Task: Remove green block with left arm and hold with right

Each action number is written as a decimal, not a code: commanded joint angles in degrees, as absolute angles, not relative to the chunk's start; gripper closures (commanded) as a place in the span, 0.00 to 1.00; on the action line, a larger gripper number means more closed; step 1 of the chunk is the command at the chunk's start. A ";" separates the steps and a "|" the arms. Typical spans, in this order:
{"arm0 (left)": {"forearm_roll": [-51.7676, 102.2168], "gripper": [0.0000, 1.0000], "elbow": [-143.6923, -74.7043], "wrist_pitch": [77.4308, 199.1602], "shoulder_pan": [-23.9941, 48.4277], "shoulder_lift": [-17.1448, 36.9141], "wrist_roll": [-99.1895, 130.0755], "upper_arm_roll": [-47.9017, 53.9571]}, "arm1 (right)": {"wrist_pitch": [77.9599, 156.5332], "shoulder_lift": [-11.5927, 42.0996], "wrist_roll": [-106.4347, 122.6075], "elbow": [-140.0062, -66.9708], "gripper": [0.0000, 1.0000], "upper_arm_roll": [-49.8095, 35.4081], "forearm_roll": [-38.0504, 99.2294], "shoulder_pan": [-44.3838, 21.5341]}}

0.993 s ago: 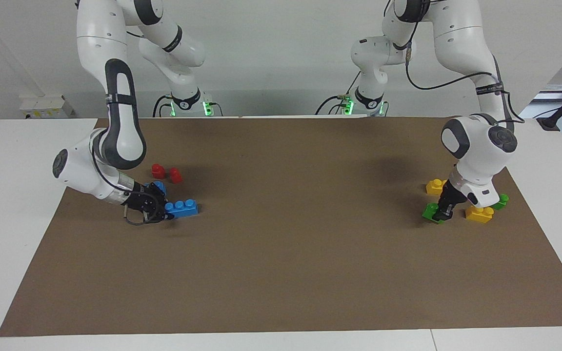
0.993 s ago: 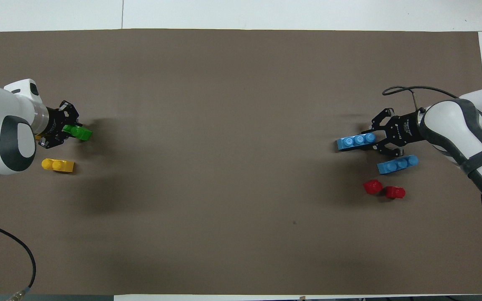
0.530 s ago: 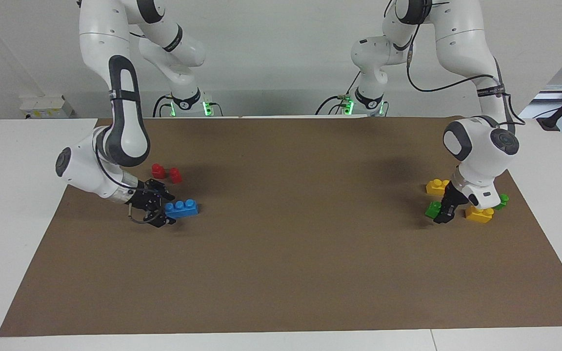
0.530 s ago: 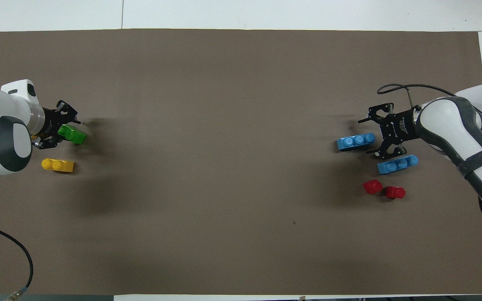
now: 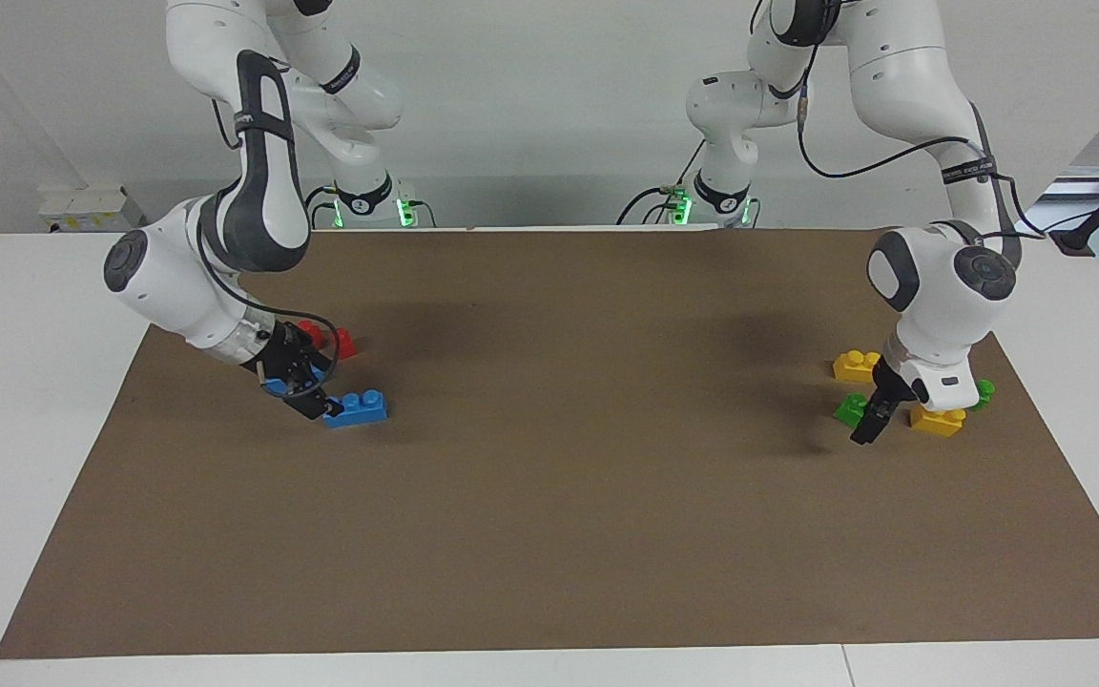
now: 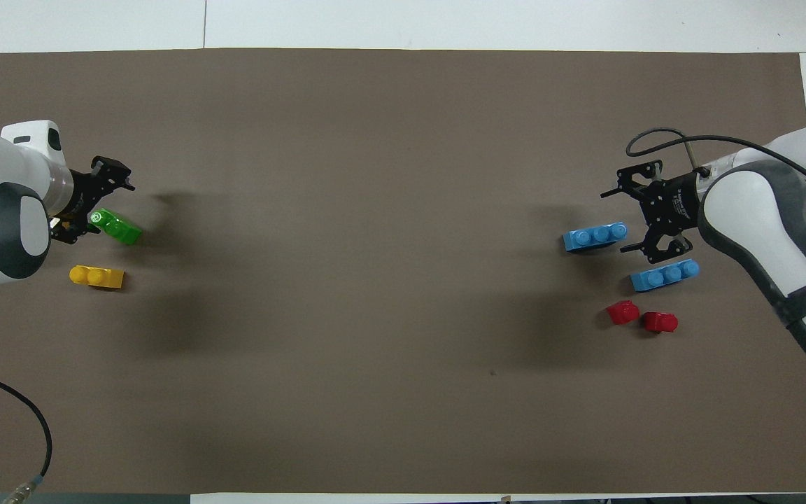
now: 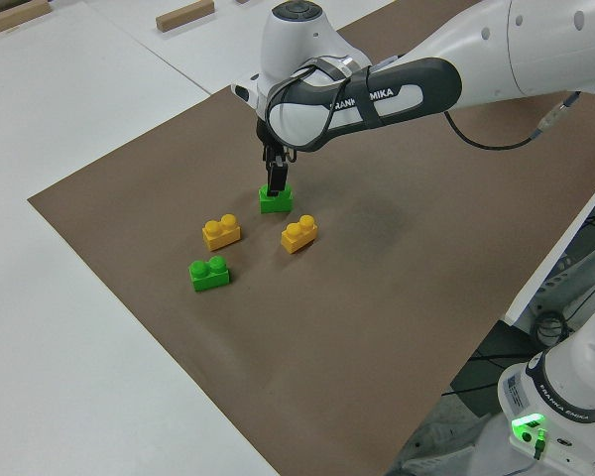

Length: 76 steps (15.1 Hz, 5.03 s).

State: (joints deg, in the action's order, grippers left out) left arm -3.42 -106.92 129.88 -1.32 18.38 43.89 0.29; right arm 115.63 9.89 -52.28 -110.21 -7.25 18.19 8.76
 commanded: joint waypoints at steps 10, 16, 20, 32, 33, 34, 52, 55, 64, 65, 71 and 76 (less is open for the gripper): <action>-4.57 0.00 -97.29 108.82 0.79 12.23 11.35 -0.09 | 101.53 -2.18 -21.81 -105.03 0.00 -7.82 7.30 5.89; -4.31 0.00 -98.08 102.05 1.41 5.20 2.81 0.17 | 96.15 -6.24 -15.47 -103.27 0.00 -7.82 5.36 2.56; -3.87 0.00 -99.49 99.06 1.41 -1.22 1.32 0.26 | 94.84 -6.59 -11.44 -103.10 0.00 -7.91 5.36 2.28; 0.53 0.00 -98.70 93.60 1.41 -5.89 0.70 0.44 | 90.26 -5.98 -8.35 -100.81 0.00 -7.56 4.32 3.51; 0.61 0.00 -98.70 93.08 1.41 -6.15 0.70 0.44 | 90.35 -5.72 -8.26 -100.46 0.00 -7.65 3.18 3.78; 0.70 0.00 -98.70 92.99 1.41 -6.15 0.70 0.44 | 90.35 -5.63 -8.26 -100.20 0.00 -7.73 2.64 3.95; 0.70 0.00 -98.79 92.72 1.85 -6.59 0.88 0.44 | 93.51 -4.57 -12.39 -99.67 0.00 -7.82 -0.18 6.15; 0.62 0.00 -98.79 92.72 1.85 -6.59 0.88 0.44 | 94.83 -4.48 -11.70 -99.14 0.00 -7.74 0.17 6.32; 0.62 0.00 -98.70 92.72 1.85 -6.59 0.88 0.44 | 94.31 -4.57 -5.71 -99.23 0.00 -7.21 0.62 6.77; 0.70 0.00 -98.70 92.81 1.85 -6.59 0.88 0.44 | 94.22 -4.48 -5.71 -98.97 0.00 -6.60 0.53 6.42; 0.62 0.00 -98.70 92.81 1.85 -6.59 0.88 0.44 | 91.58 -3.78 -6.06 -98.00 0.00 -0.88 0.61 1.76; 0.70 0.00 -98.70 92.81 1.85 -6.59 0.88 0.44 | 90.97 -3.17 -6.15 -96.68 0.00 0.62 -0.09 0.53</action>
State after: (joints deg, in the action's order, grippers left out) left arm 0.05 -97.65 93.31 1.24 -5.28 1.50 0.92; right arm 92.64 -4.50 -7.19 -99.05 -0.02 0.87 1.06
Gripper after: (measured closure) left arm 0.000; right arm 0.000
